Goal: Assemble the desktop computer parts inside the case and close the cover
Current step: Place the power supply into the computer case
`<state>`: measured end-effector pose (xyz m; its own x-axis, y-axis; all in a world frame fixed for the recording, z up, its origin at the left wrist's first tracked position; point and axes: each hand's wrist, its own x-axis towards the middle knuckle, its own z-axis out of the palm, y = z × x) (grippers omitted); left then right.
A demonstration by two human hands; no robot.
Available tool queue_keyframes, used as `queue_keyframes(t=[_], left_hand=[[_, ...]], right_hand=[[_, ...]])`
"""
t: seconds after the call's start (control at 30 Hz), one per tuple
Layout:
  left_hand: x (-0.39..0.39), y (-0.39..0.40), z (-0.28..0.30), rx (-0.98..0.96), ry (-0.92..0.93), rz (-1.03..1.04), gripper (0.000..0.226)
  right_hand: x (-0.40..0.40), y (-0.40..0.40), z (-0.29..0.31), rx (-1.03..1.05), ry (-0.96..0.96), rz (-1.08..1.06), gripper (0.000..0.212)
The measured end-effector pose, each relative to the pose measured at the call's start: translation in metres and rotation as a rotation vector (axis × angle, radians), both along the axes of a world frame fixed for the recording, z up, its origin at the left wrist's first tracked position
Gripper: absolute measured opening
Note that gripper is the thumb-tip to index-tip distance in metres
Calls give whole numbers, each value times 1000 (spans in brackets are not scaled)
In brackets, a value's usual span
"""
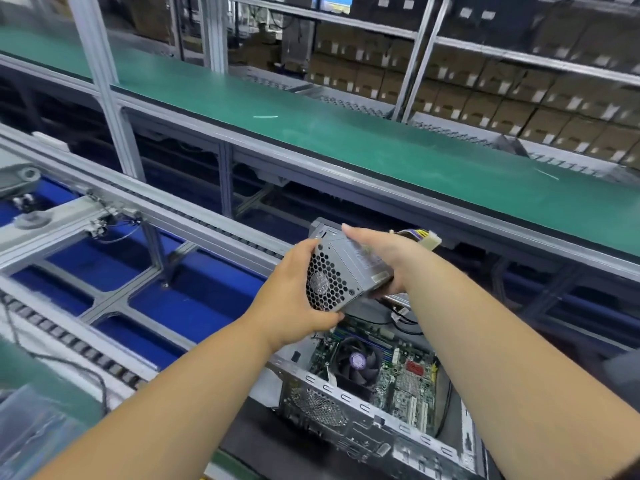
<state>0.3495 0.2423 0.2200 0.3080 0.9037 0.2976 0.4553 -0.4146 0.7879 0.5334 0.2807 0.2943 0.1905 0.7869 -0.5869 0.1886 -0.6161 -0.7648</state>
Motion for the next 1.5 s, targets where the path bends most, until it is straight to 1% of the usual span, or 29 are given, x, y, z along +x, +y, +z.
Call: queue_keyframes(t=[0.2, 0.33, 0.4, 0.5, 0.57, 0.6, 0.63, 0.7, 0.73, 0.83, 0.9, 0.93, 0.97, 1.1, 1.2, 1.33, 1.43, 1.5], left_hand=[[-3, 3, -5, 49, 66, 21, 106], [0, 3, -11, 73, 88, 1, 105], [0, 2, -16, 78, 106, -27, 105], [-4, 2, -23, 91, 133, -72, 105], [-8, 3, -24, 36, 80, -118, 98], [-12, 2, -24, -4, 39, -133, 90], [-15, 2, -23, -29, 11, -129, 78], [-22, 2, -20, -36, -19, -64, 46], [-26, 2, -20, -44, -54, -16, 36], [-35, 1, -21, -73, -178, 113, 37], [-40, 1, -22, -95, -221, 143, 33], [-42, 1, -23, -106, -223, 145, 32], [-45, 0, -23, -118, -213, 147, 32], [-52, -2, -27, -176, -183, 172, 30], [-54, -2, -31, -227, -161, 186, 29], [-54, -3, -33, -317, -119, 198, 34], [-55, -5, -32, -350, -131, 211, 35], [-57, -4, -31, -369, -137, 223, 34]], right_hand=[[-15, 5, -9, 40, 6, -12, 61], [-15, 10, -16, 60, -7, -53, 37], [-13, 12, -21, 79, -18, -59, 31], [-10, 10, -29, 104, -49, -56, 38], [-9, 8, -37, 123, -63, -57, 49], [-10, 8, -41, 138, -63, -59, 57], [-11, 6, -44, 154, -56, -55, 66], [-13, 5, -53, 168, -32, -47, 81], [-15, 4, -57, 166, -32, -49, 84], [-21, 2, -68, 159, -42, -66, 82], [-25, 3, -77, 156, -57, -74, 92], [-29, 3, -81, 155, -69, -73, 98], [-32, 2, -84, 159, -77, -71, 99], [-44, 0, -91, 169, -94, -93, 85], [-45, 1, -92, 161, -124, -94, 84], [-43, 4, -95, 173, -148, -66, 88], [-41, 3, -97, 175, -225, -30, 84], [-41, 2, -100, 164, -294, 4, 87]])
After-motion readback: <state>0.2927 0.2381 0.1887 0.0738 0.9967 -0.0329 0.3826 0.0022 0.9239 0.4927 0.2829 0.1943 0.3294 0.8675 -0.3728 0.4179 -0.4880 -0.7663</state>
